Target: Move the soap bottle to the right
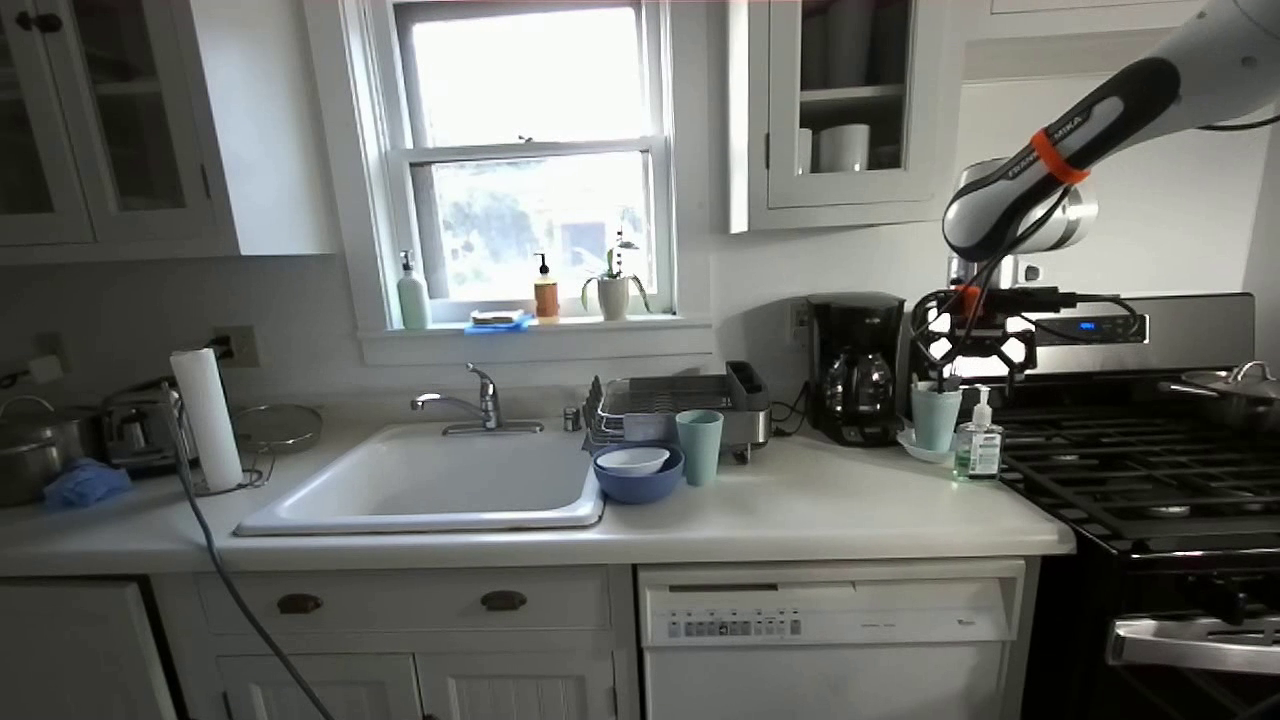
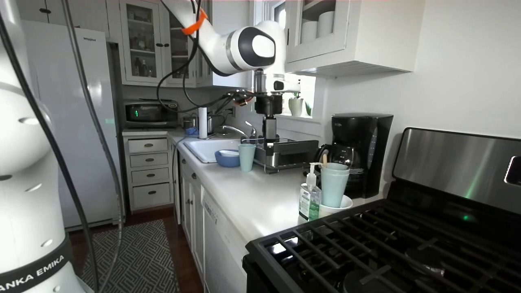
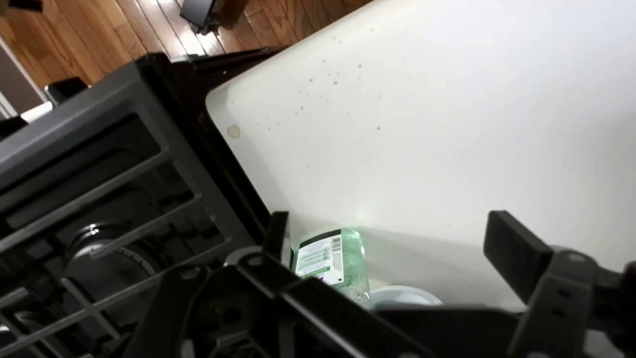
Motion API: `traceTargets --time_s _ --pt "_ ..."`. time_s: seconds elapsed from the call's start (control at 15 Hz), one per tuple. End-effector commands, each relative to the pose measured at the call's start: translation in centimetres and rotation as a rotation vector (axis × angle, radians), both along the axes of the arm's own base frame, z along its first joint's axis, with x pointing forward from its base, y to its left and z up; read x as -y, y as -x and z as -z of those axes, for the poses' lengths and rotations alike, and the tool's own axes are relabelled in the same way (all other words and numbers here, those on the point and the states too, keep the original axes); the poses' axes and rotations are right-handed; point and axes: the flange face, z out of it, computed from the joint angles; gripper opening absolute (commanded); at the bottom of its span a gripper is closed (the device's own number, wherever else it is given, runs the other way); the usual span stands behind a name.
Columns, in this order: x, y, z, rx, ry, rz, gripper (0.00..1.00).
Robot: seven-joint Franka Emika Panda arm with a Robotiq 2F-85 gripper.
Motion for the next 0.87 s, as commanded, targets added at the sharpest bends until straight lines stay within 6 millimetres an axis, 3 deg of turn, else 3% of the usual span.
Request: traceTargets --time_s 0.0,0.33,0.4,0.8 --pt "-3.0 0.5 -3.2 0.036 -0.023 0.191 1.00" --pt "-5.8 0.9 -4.9 0.095 -0.034 0.419 1.00" --pt "-4.7 0.0 -4.1 0.063 -0.003 0.347 1.00" --pt "-5.4 0.1 -4.8 0.080 -0.012 0.393 1.00"
